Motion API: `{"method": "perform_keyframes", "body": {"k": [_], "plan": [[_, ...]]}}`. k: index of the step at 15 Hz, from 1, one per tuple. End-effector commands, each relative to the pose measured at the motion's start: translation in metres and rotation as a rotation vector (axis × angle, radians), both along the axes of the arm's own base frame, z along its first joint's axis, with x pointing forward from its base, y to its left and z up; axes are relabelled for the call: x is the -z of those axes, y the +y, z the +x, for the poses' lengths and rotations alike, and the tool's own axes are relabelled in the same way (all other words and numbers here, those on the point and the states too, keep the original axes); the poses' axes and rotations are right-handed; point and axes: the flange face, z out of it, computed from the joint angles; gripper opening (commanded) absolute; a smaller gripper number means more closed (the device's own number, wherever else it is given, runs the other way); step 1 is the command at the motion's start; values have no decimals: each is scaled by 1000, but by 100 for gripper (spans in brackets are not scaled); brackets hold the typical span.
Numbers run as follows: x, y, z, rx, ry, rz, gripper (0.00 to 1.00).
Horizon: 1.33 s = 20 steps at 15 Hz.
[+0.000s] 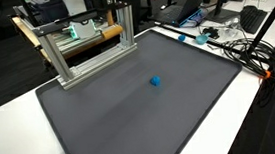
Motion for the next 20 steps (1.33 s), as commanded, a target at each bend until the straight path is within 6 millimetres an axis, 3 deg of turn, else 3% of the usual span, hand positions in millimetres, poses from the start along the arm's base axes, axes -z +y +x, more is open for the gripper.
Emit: {"method": "perform_keyframes", "body": {"k": [1, 6, 9, 17, 20], "plan": [[3, -4, 0, -7, 3, -11, 100], [1, -21, -6, -2, 14, -17, 100], [11, -28, -8, -21, 58, -35, 100], [31, -16, -17, -75, 99, -6, 100], [32, -15, -18, -71, 103, -11, 90]]}}
